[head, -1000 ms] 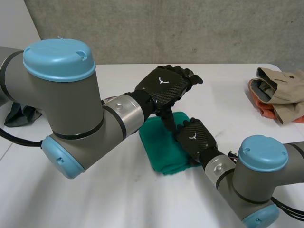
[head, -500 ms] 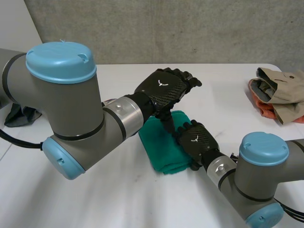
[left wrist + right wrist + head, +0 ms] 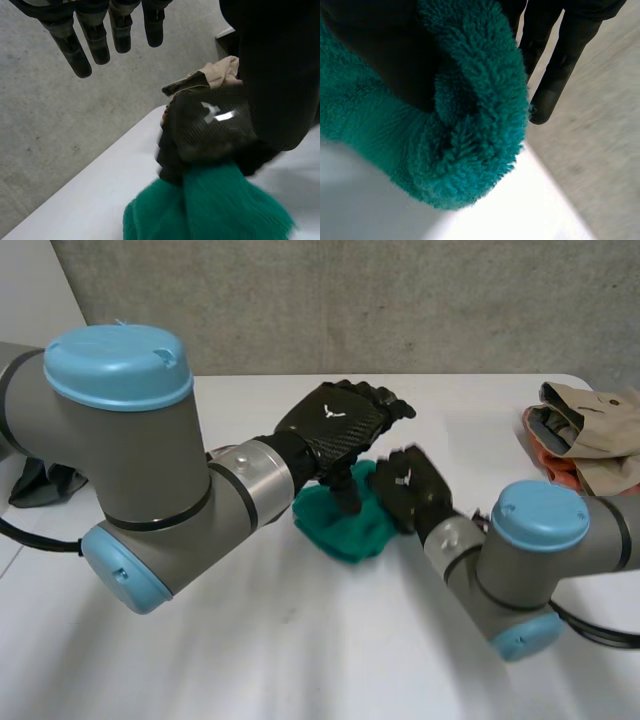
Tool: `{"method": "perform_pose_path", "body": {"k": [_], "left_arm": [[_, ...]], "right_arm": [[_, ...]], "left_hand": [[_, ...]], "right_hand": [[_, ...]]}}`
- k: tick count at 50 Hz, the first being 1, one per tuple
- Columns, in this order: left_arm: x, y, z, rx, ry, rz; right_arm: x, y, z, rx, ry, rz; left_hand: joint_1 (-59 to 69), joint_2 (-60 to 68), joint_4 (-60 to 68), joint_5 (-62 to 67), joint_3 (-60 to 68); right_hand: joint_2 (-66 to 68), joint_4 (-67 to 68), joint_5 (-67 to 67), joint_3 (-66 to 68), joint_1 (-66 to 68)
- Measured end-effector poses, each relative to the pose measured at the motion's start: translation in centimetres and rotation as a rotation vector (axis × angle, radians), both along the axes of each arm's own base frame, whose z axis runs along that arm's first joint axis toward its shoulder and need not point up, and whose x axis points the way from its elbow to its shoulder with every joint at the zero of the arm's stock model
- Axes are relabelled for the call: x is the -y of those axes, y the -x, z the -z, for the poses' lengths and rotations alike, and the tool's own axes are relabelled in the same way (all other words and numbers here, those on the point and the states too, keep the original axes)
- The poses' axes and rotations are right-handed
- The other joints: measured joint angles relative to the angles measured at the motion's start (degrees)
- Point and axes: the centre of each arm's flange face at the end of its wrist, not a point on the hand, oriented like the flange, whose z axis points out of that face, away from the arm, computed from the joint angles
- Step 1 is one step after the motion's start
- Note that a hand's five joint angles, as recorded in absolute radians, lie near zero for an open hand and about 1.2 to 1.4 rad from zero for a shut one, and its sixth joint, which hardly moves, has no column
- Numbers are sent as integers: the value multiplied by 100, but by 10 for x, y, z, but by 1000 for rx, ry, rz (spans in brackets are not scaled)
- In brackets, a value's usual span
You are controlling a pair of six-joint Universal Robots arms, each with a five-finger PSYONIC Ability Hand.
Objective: Fold the laundry.
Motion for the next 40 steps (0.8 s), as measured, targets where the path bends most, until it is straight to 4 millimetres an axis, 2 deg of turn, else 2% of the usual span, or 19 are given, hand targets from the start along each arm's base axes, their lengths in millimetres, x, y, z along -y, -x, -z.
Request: {"method": "perform_pose_path", "body": {"k": [6,8,9,10,11,13,14,17,20,21,22,23,25,26,28,30,34,38,40], "left_arm": [[7,-6,-11,-19,23,-24],[9,-9,-16,-28,32,-31],[10,-10,-19,-35,37,-35],[10,-11,-21,-39,40,-37],[10,-11,-23,-43,41,-38],[10,-12,-24,-48,42,-40],[11,-13,-26,-54,41,-42],[11,-13,-27,-60,37,-45],[11,-13,-27,-64,32,-46],[11,-14,-27,-64,30,-46],[11,-14,-27,-64,30,-46],[11,-13,-27,-64,28,-46],[11,-13,-26,-64,26,-46],[10,-13,-26,-64,25,-45],[10,-13,-26,-63,25,-45],[10,-13,-25,-62,23,-43],[8,-12,-23,-59,18,-40],[7,-12,-22,-56,14,-37],[7,-11,-21,-56,13,-36]], "right_arm": [[34,-3,-42,112,120,37],[53,4,-62,166,163,69],[69,12,-79,213,199,98],[72,14,-82,221,206,103],[90,27,-100,272,245,136],[101,36,-110,302,271,160],[122,57,-130,357,325,205],[148,89,-147,407,389,267],[181,133,-156,434,451,344],[187,143,-155,435,459,361],[187,143,-155,435,459,361],[206,169,-148,426,470,400],[216,184,-140,415,466,419],[227,202,-127,398,453,438],[235,216,-114,381,436,450],[246,239,-82,350,372,469],[251,267,-30,306,237,484],[246,282,-3,287,142,494],[241,290,-1,282,114,506]], "left_hand": [[0,0,0,0,0],[0,0,0,0,0],[0,0,0,0,0],[0,0,0,0,0],[0,0,0,0,0],[1,0,0,0,0],[1,0,0,0,0],[1,0,0,0,0],[1,0,0,0,0],[1,0,0,0,0],[1,0,0,0,0],[1,0,0,0,0],[1,0,0,0,0],[1,0,0,0,0],[1,0,0,0,0],[0,0,0,0,0],[0,0,0,0,0],[1,0,0,0,0],[0,0,0,0,0]], "right_hand": [[0,3,0,0,0],[0,4,0,0,0],[0,7,0,4,0],[0,8,0,4,0],[0,11,26,10,0],[0,17,31,31,0],[0,19,35,38,0],[0,19,87,38,0],[0,19,91,38,-4],[0,20,91,38,0],[0,20,91,38,0],[0,20,91,57,-4],[0,20,91,59,0],[0,20,91,60,0],[0,20,91,61,0],[0,20,111,67,0],[0,20,117,68,0],[-220,-213,-11,-176,-81],[-1680,-1811,-1393,-1632,-1054]]}}
